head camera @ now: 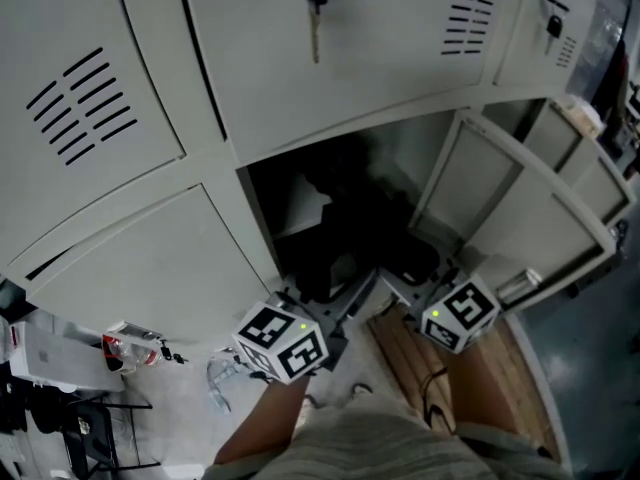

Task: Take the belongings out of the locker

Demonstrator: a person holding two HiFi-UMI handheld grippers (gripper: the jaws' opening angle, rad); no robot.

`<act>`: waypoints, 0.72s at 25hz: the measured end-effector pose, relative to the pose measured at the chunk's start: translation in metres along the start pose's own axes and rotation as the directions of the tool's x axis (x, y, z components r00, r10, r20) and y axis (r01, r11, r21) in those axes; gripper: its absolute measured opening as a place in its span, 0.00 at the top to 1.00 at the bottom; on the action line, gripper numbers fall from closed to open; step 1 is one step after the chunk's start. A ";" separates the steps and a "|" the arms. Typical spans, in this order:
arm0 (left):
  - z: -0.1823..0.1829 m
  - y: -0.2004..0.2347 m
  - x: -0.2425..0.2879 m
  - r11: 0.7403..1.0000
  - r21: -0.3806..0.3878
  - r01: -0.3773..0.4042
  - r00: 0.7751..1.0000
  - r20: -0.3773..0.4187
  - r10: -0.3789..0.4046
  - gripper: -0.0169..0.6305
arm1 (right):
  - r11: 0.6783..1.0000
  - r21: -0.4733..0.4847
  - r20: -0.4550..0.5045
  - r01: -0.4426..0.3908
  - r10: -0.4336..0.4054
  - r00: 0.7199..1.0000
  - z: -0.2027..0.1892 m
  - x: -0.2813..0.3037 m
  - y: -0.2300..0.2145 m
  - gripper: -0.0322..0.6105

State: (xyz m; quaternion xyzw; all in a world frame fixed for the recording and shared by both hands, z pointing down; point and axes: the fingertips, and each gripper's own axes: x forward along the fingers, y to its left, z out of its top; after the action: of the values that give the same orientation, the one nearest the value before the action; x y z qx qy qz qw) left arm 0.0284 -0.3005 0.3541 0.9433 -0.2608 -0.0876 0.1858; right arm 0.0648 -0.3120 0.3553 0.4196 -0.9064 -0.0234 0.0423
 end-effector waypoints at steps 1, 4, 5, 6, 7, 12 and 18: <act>0.000 0.003 0.003 1.000 -0.026 -0.004 1.000 0.002 0.004 0.51 | 1.000 0.003 0.006 -0.009 0.009 1.000 -0.001 -0.001 0.001 0.58; -0.003 0.009 0.011 0.993 -0.119 0.005 1.000 0.002 -0.005 0.49 | 0.999 -0.008 0.015 -0.045 0.045 0.999 -0.005 -0.005 0.005 0.58; -0.004 0.010 0.014 0.990 -0.143 0.010 1.000 -0.001 -0.010 0.49 | 0.998 -0.027 0.014 -0.061 0.061 0.998 -0.005 -0.006 0.008 0.58; -0.005 0.011 0.016 0.987 -0.158 0.012 1.000 -0.006 -0.013 0.49 | 0.996 -0.048 0.012 -0.076 0.077 0.997 -0.005 -0.007 0.012 0.58; -0.005 0.012 0.019 0.986 -0.165 0.013 1.000 -0.013 -0.015 0.49 | 0.994 -0.066 0.011 -0.089 0.090 0.996 -0.004 -0.007 0.014 0.58; -0.006 0.013 0.027 0.977 -0.207 0.057 0.998 0.002 -0.058 0.49 | 0.986 -0.122 0.044 -0.116 0.122 0.992 0.000 -0.009 0.015 0.58; -0.005 0.013 0.029 0.976 -0.198 0.092 0.995 0.042 -0.086 0.49 | 0.975 -0.193 0.077 -0.108 0.125 0.989 0.006 -0.009 0.018 0.58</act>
State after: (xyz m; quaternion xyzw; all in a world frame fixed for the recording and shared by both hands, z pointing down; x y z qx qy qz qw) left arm 0.0486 -0.3243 0.3615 0.9290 -0.2112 -0.1371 0.2711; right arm 0.0562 -0.2935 0.3500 0.3583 -0.9242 -0.1252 0.0427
